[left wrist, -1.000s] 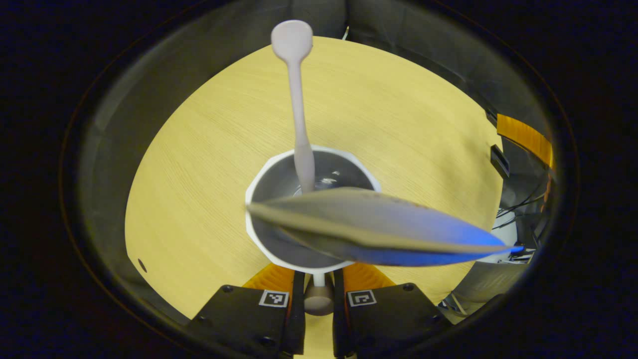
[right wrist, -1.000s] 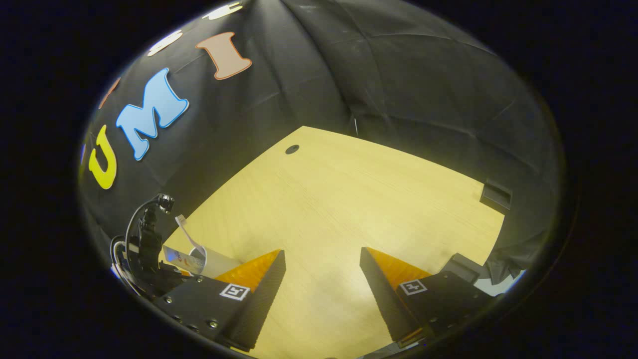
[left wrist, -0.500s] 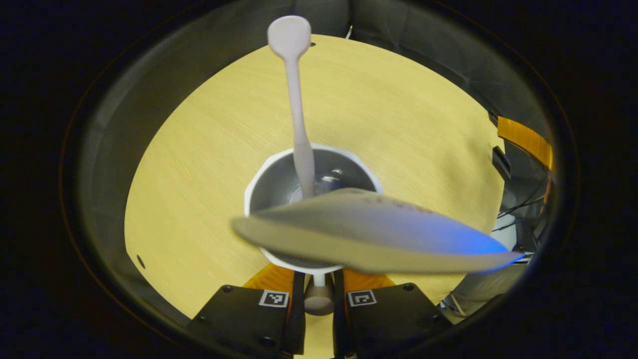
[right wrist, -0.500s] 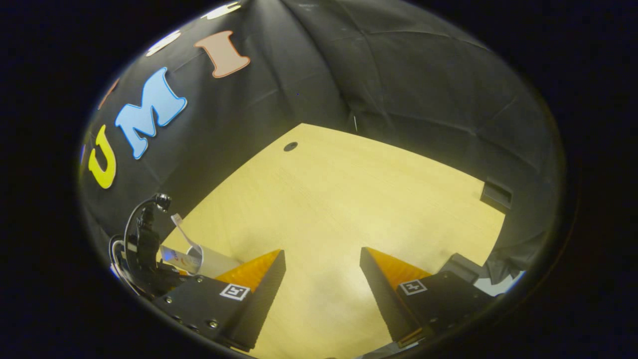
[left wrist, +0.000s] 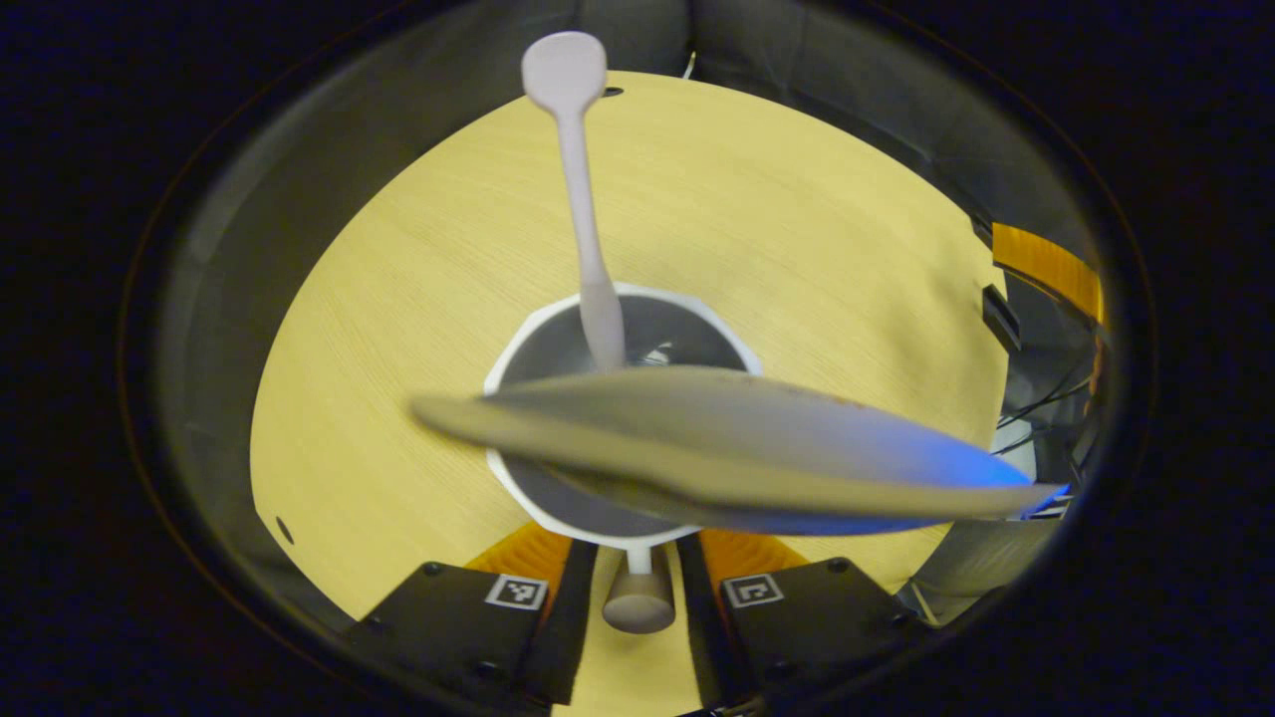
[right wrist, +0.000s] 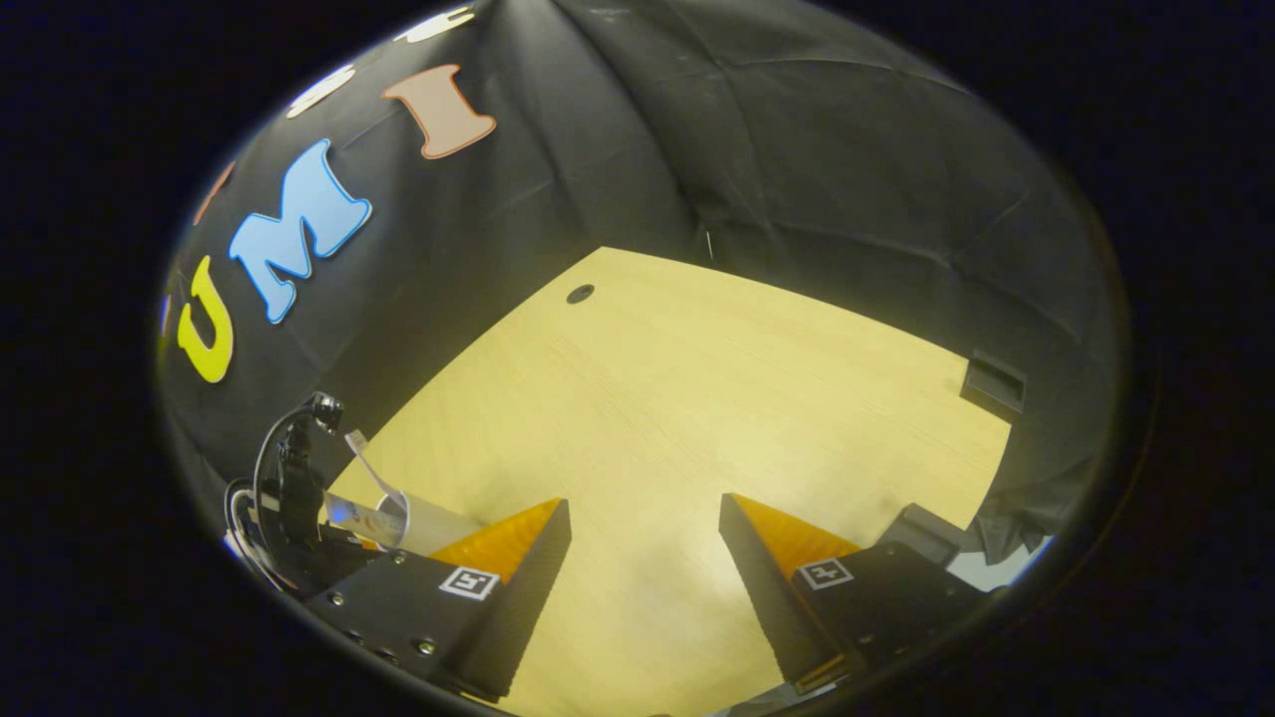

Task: Put the toothbrush and toothpaste on the desktop into the cup, then pick up the cup and place it on the coaster on the desktop.

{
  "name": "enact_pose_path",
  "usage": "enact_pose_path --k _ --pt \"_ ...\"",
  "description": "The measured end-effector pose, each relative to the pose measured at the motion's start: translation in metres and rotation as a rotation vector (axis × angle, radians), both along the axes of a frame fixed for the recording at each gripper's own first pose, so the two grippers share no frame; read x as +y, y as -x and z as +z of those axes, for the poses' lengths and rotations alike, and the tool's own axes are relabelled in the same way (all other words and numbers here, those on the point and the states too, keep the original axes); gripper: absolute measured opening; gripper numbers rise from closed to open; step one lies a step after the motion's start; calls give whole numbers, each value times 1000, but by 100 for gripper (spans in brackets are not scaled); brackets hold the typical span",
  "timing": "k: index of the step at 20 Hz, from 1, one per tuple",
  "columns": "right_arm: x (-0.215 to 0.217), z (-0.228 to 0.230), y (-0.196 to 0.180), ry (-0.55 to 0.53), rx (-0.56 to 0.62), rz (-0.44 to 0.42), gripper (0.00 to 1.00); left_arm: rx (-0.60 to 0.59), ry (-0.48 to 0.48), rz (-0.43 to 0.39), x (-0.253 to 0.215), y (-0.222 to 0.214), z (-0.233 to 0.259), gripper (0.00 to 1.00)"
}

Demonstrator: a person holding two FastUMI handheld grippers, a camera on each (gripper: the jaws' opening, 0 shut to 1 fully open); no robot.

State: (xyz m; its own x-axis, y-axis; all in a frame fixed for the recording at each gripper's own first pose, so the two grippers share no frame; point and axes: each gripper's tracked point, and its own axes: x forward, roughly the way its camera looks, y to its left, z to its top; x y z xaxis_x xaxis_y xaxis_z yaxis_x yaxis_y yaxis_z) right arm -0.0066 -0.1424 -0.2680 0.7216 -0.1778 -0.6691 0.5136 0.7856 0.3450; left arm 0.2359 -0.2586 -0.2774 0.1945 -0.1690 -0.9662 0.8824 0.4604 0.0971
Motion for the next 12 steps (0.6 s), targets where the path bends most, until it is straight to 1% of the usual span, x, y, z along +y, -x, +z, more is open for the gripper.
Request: enact_pose_path --k 1,2,3,4,5,12 --pt "0 -1 1 -1 2 -1 93 -2 2 6 1 0 1 58" --pt "0 -1 1 -4 1 -1 93 -2 5 12 2 1 1 74" --pt "1 -2 2 -8 0 -1 93 0 8 16 3 1 1 80" --pt "1 -1 2 -11 1 -1 93 -6 13 24 4 0 2 94" --pt "2 -2 3 -12 0 1 93 -16 29 36 4 -1 5 100" --pt "11 1 1 -6 1 32 93 -76 121 36 12 -5 41 100"
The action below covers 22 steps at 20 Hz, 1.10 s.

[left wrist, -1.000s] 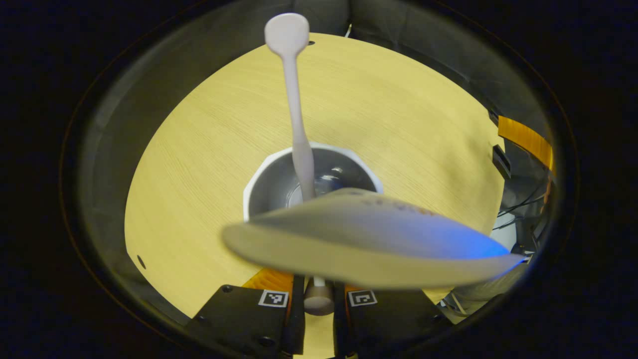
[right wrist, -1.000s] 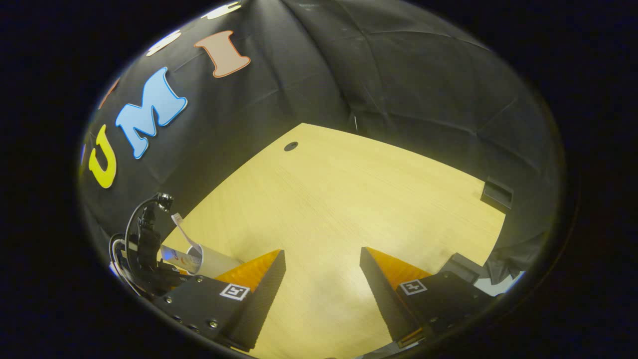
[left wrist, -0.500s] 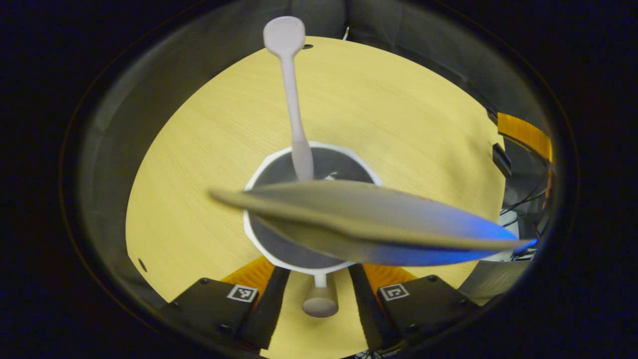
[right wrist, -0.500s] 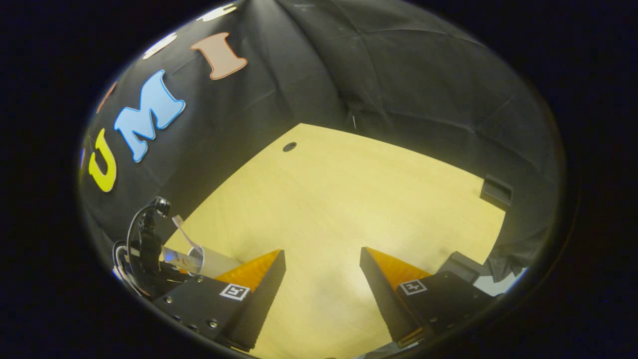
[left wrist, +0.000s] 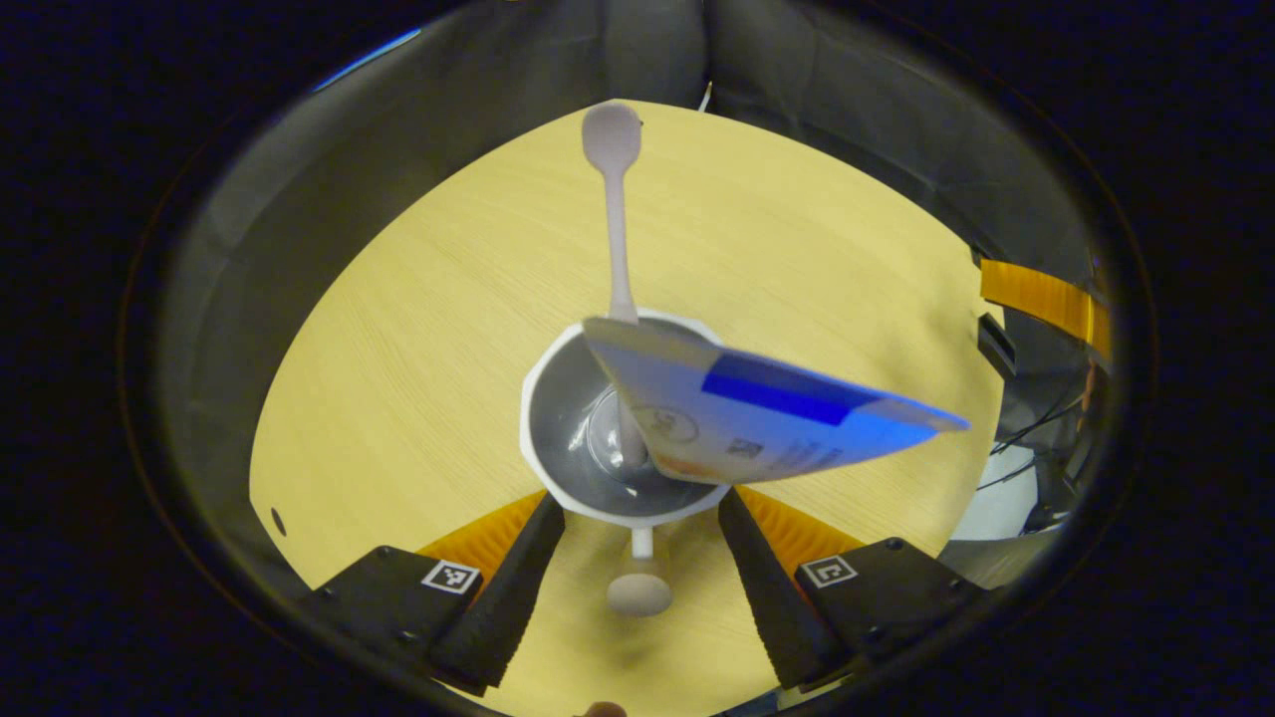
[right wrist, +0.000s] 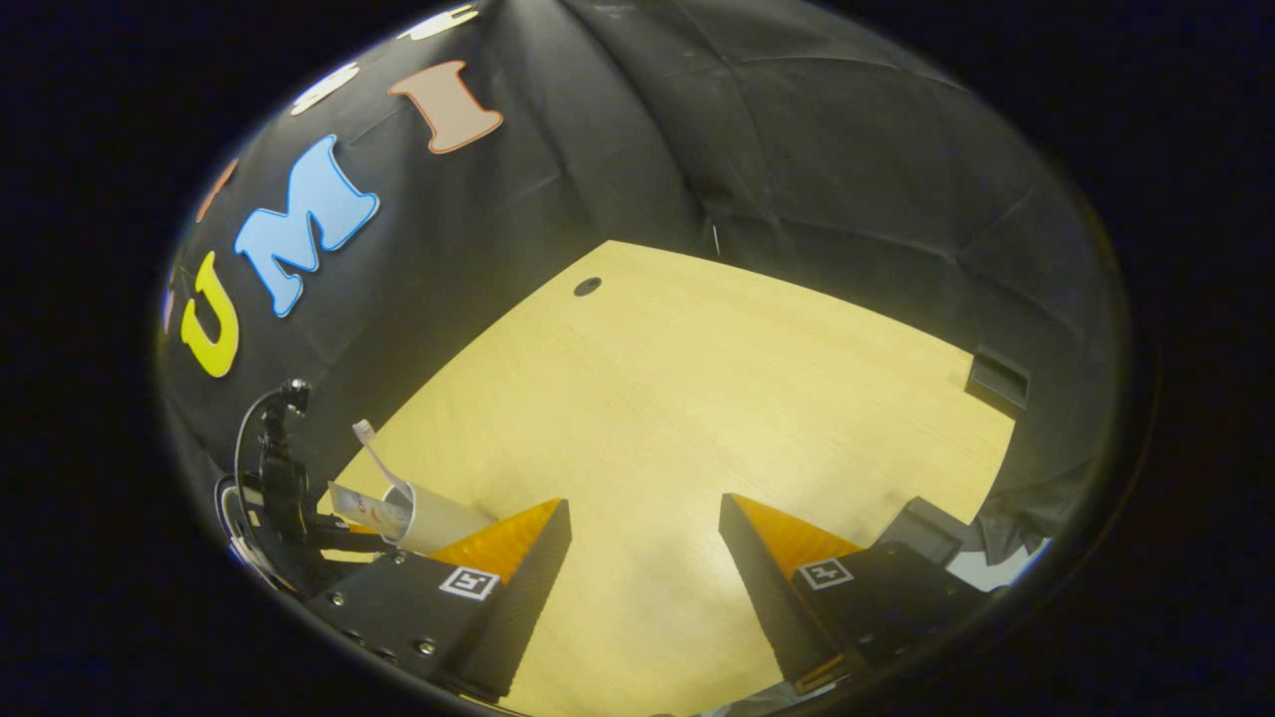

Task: Put the toothbrush and toothpaste on the desktop into the cup, then pick up the cup and place it on the coaster on the desktop.

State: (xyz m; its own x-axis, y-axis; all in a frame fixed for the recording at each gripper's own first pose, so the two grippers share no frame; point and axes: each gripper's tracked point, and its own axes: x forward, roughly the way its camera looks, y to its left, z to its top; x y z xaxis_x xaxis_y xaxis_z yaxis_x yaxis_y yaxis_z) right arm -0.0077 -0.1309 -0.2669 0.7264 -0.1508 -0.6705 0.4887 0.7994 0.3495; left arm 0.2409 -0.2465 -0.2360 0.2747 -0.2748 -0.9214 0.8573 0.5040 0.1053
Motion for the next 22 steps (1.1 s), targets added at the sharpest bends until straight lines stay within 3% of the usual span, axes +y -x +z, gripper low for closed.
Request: enact_pose_path --k 7,13,22 --pt "13 7 -2 11 -10 40 93 -64 92 24 4 4 38 100" --pt "33 16 -6 29 -20 99 93 -134 229 83 6 7 85 99" --pt "96 56 -35 98 -97 306 93 -223 446 319 35 10 145 99"
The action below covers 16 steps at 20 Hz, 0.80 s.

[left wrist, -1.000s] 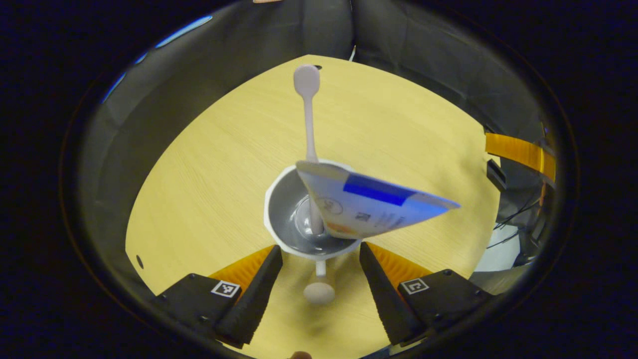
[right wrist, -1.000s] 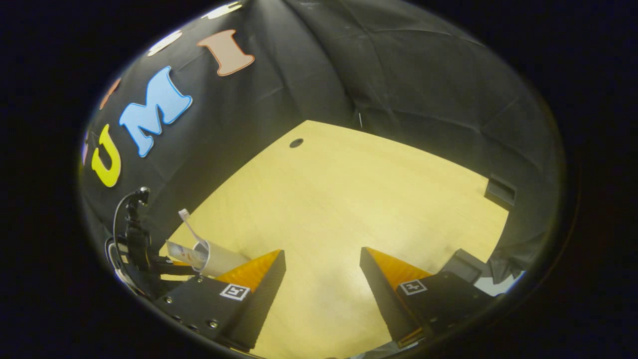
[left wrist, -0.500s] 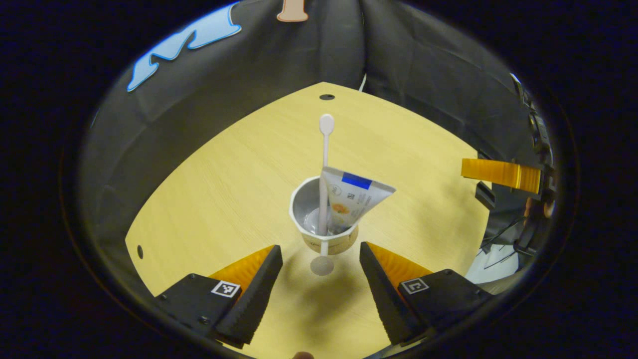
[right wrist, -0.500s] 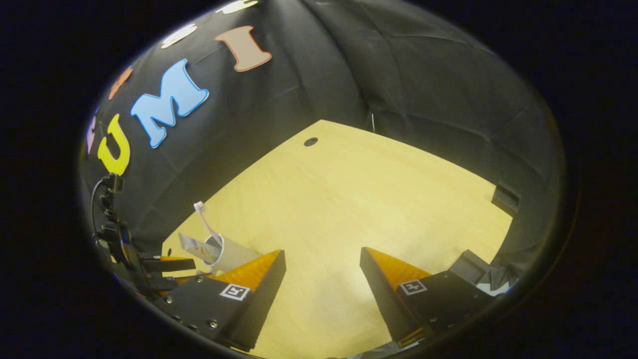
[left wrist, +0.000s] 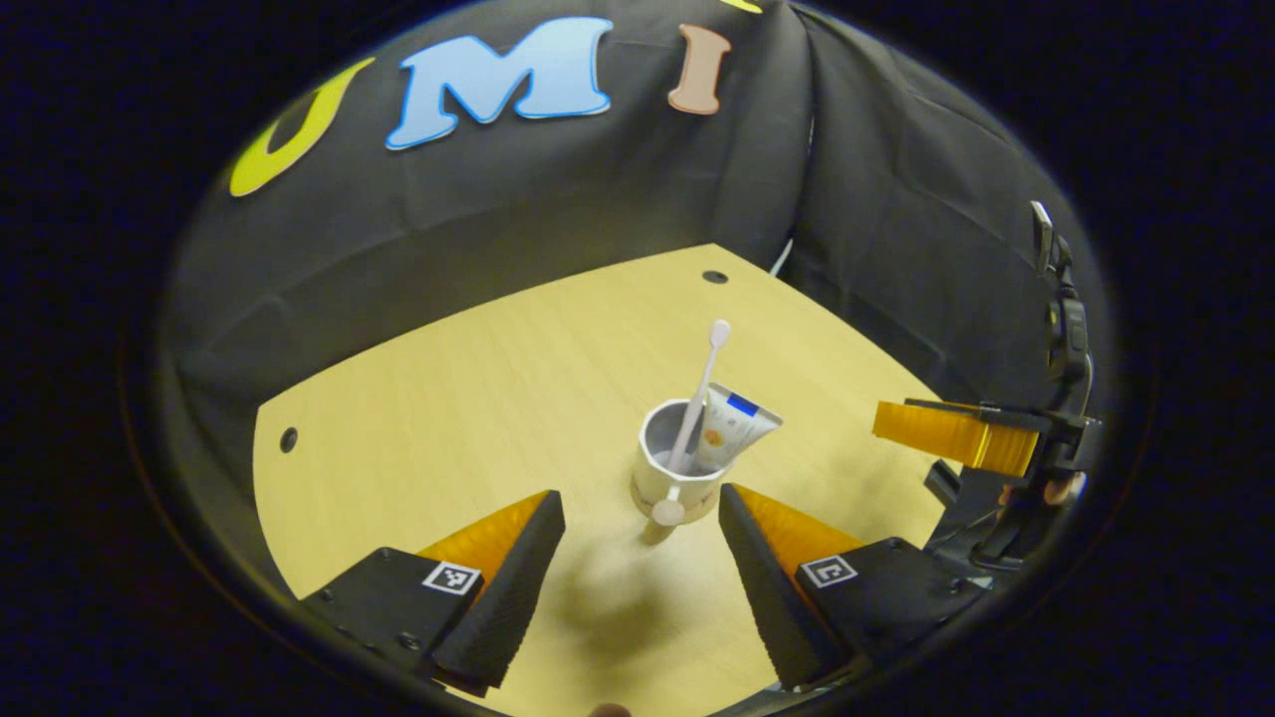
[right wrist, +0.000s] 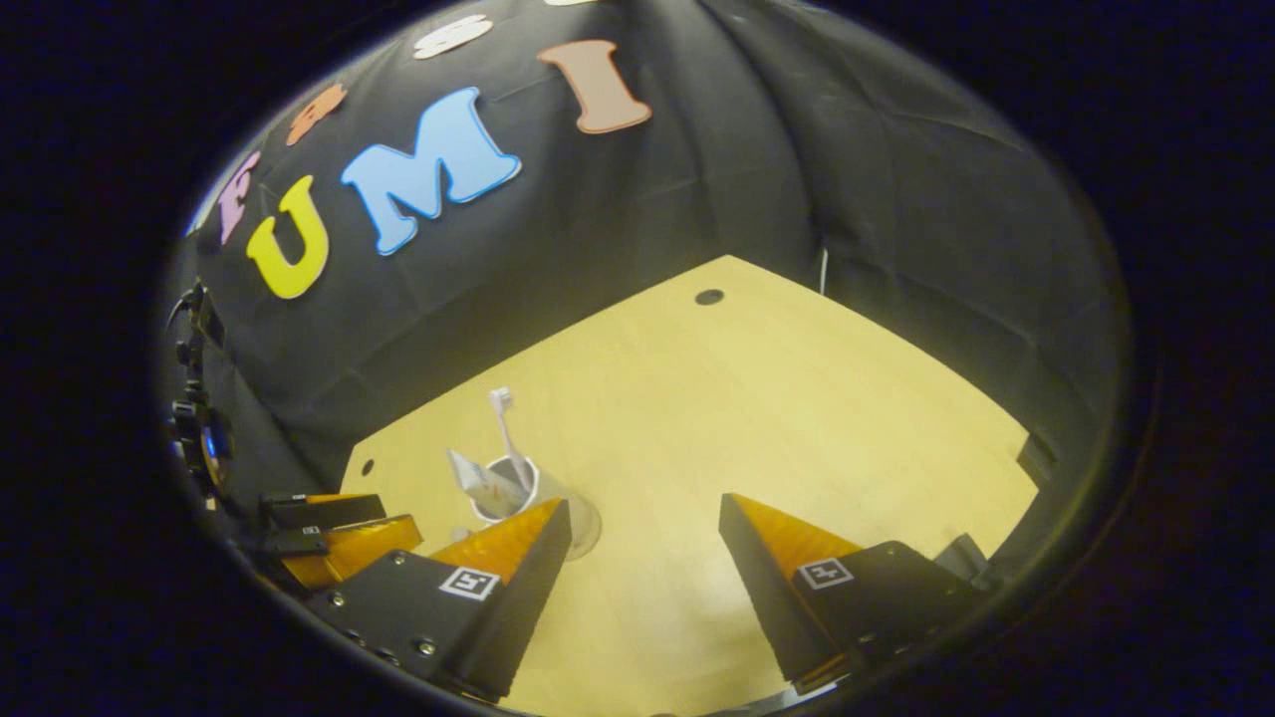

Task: Put the toothbrush and toothpaste on the desktop into the cup, then pick up the cup and place it on the coaster on the desktop.

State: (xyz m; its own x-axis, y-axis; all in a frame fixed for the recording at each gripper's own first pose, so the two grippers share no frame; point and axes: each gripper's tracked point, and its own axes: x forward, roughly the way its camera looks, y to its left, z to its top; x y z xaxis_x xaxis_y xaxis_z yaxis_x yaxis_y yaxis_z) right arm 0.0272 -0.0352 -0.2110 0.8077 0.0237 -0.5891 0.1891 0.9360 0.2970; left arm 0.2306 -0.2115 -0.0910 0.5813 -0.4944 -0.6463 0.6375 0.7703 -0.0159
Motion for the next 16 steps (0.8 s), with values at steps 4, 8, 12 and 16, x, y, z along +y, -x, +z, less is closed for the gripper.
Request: enact_pose_path --k 4,8,12,16 --pt "35 31 -19 30 -72 106 93 -148 108 172 35 -17 65 100" --pt "66 79 -36 78 -176 206 93 -275 192 268 64 -29 116 100" --pt "84 145 -57 144 -329 247 93 -419 262 358 90 -34 172 99" --pt "97 210 -63 196 -461 266 92 -541 293 407 110 -31 230 99"
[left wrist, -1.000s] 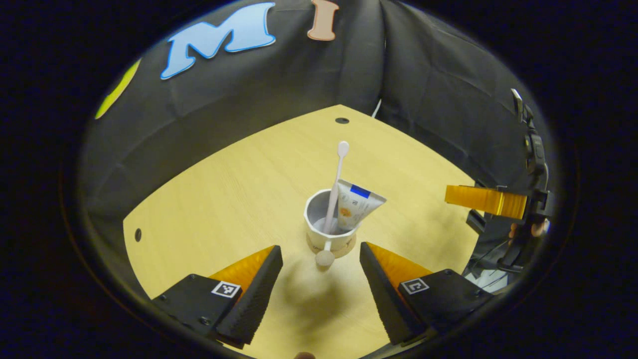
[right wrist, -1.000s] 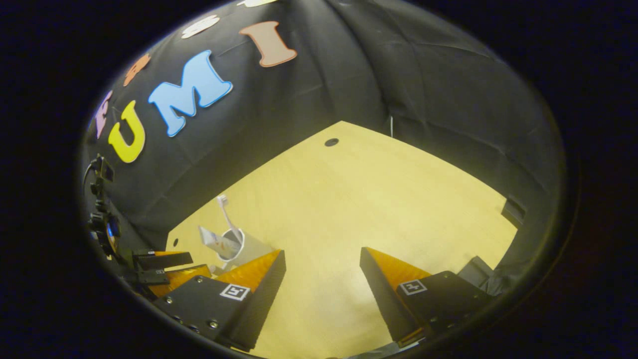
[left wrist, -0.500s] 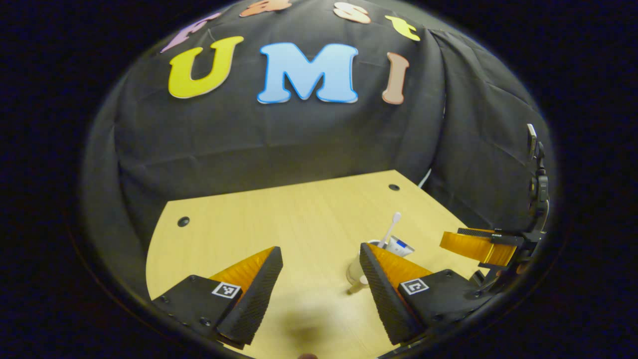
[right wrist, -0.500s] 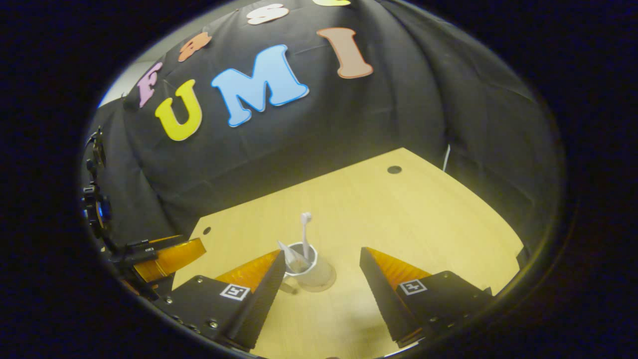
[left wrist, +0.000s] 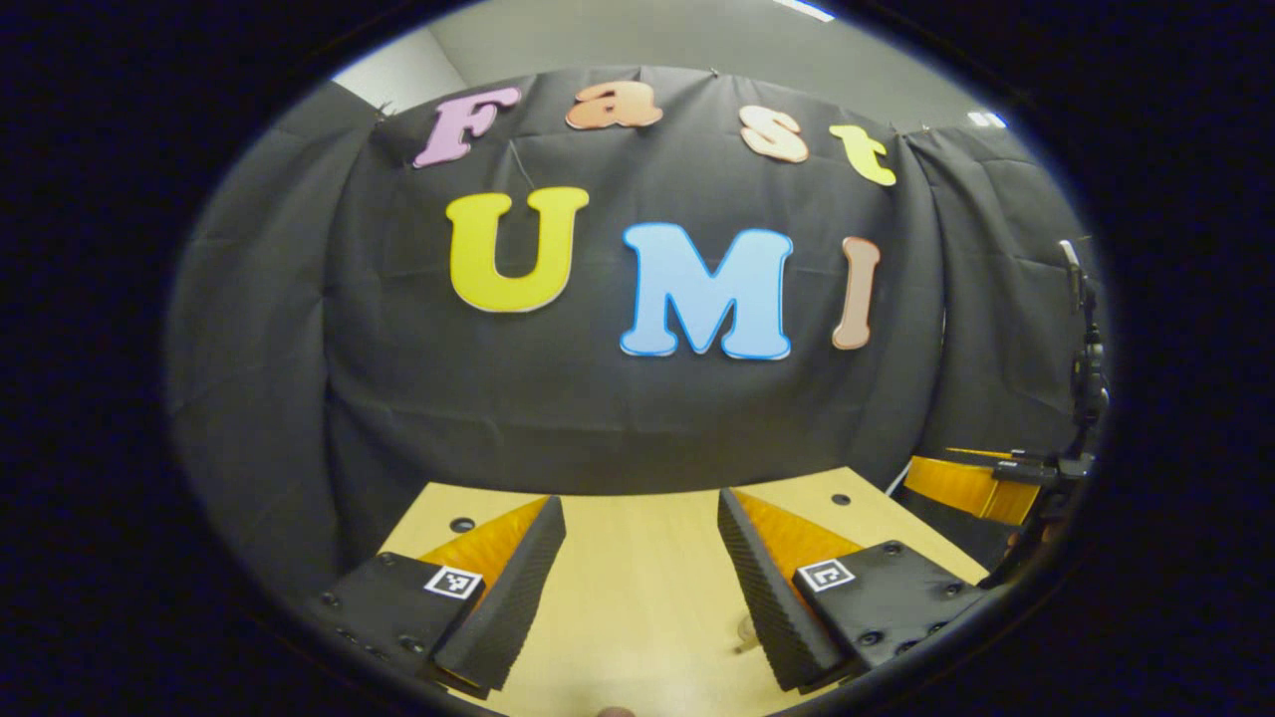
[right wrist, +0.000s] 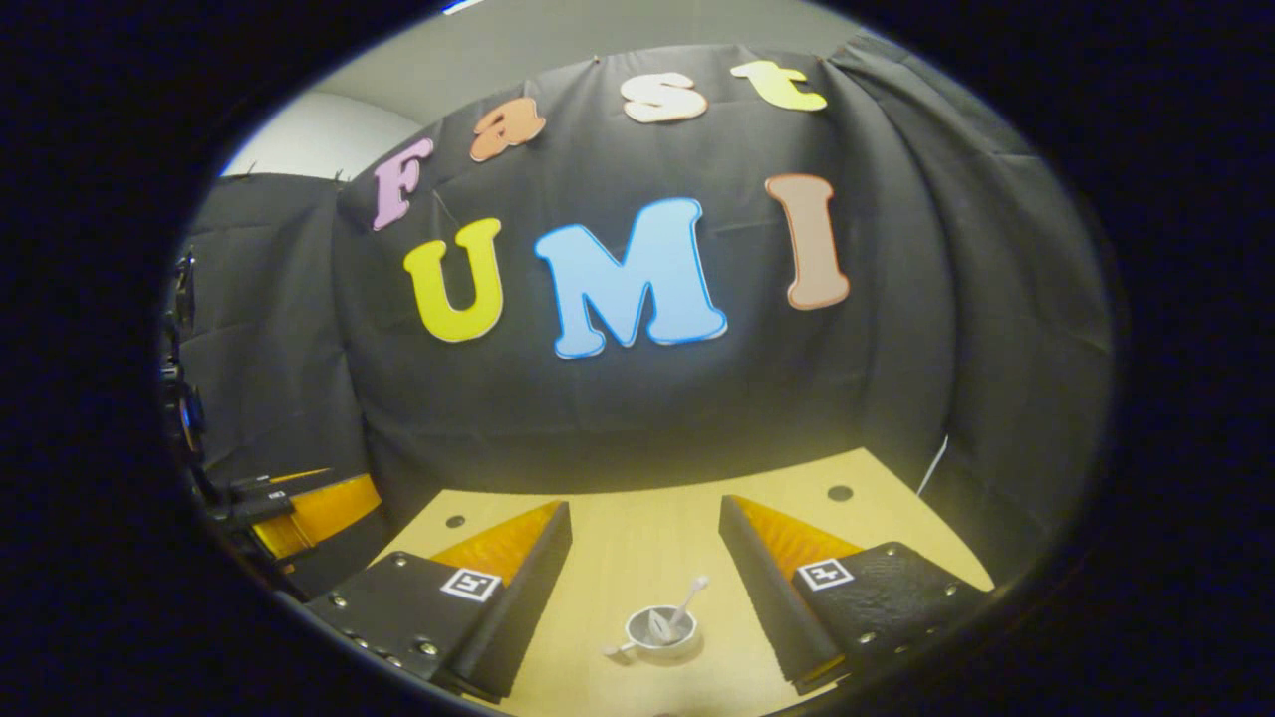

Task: Put the toothbrush and toothpaste on the desktop into the cup, then pick up the cup and place it on the coaster on the desktop.

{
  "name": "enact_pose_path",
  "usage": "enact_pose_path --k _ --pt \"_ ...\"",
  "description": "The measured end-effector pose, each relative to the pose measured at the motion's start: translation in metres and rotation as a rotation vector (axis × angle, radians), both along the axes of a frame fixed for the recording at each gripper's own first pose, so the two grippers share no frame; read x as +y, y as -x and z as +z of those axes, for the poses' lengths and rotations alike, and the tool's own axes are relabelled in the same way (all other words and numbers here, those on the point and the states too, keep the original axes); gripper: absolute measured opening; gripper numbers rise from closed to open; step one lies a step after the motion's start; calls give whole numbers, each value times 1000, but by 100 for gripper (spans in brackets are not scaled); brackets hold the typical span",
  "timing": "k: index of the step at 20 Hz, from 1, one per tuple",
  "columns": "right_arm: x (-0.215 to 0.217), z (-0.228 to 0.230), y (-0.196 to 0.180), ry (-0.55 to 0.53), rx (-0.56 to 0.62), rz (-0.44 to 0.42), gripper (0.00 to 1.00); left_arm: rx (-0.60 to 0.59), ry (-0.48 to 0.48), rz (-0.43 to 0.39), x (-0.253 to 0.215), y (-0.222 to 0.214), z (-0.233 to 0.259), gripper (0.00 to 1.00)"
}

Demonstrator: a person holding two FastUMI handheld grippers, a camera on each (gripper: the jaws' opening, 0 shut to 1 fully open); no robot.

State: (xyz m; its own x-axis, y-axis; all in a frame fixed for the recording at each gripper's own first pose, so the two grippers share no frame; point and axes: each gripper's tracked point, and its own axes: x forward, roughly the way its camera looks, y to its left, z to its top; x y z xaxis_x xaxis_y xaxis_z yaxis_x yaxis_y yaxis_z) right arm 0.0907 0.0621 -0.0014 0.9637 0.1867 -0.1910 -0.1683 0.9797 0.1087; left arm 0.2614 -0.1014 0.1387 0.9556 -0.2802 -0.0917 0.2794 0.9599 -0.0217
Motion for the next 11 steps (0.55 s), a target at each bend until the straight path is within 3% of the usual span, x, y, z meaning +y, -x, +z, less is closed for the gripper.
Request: enact_pose_path --k 4,11 --pt "12 48 2 -52 -96 29 92 -139 -6 30 11 3 53 99" --pt "23 70 11 32 -180 34 92 -209 23 33 7 14 79 99"
